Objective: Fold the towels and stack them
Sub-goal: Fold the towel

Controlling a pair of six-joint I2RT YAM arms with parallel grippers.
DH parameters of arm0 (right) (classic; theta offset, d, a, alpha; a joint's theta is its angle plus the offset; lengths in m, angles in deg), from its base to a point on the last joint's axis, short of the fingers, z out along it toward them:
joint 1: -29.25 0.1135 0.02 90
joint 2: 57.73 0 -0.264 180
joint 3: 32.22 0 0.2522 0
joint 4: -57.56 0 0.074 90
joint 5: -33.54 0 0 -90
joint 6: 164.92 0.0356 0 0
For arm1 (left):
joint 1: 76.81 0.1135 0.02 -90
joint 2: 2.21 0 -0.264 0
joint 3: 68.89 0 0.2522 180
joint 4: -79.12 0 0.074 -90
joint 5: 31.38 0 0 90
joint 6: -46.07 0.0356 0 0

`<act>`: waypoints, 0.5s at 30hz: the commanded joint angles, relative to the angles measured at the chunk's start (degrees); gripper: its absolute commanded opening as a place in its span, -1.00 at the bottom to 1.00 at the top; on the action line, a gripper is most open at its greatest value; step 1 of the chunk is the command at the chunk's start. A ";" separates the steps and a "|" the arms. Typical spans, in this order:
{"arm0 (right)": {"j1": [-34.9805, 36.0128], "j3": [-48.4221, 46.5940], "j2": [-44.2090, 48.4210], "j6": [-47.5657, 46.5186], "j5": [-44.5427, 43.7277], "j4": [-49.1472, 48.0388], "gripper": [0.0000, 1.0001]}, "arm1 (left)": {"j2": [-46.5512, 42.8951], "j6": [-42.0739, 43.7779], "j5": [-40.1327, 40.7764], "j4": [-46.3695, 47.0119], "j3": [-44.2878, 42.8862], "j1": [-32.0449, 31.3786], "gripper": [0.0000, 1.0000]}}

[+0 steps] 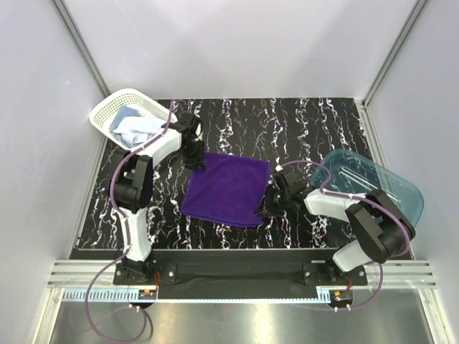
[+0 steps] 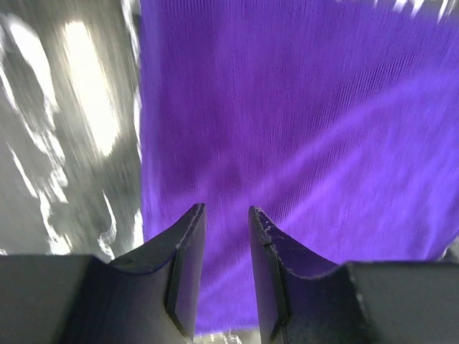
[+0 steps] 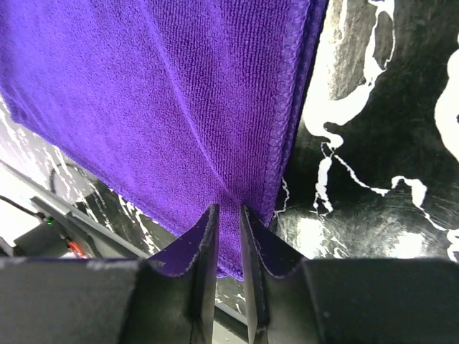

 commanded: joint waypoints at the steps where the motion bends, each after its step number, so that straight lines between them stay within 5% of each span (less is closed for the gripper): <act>1: 0.52 -0.41 1.52 -4.65 -4.81 4.58 -0.51 | 3.92 4.10 -1.49 -0.22 -11.73 1.76 -0.31; 7: -0.18 -6.98 8.03 -8.00 -10.52 14.17 -0.37 | 8.60 9.81 1.23 -1.38 -20.46 1.94 -0.28; 15: -13.19 -32.17 -7.41 -25.97 -0.07 20.31 -0.04 | 12.74 18.78 -1.31 -1.03 -24.87 2.99 -0.15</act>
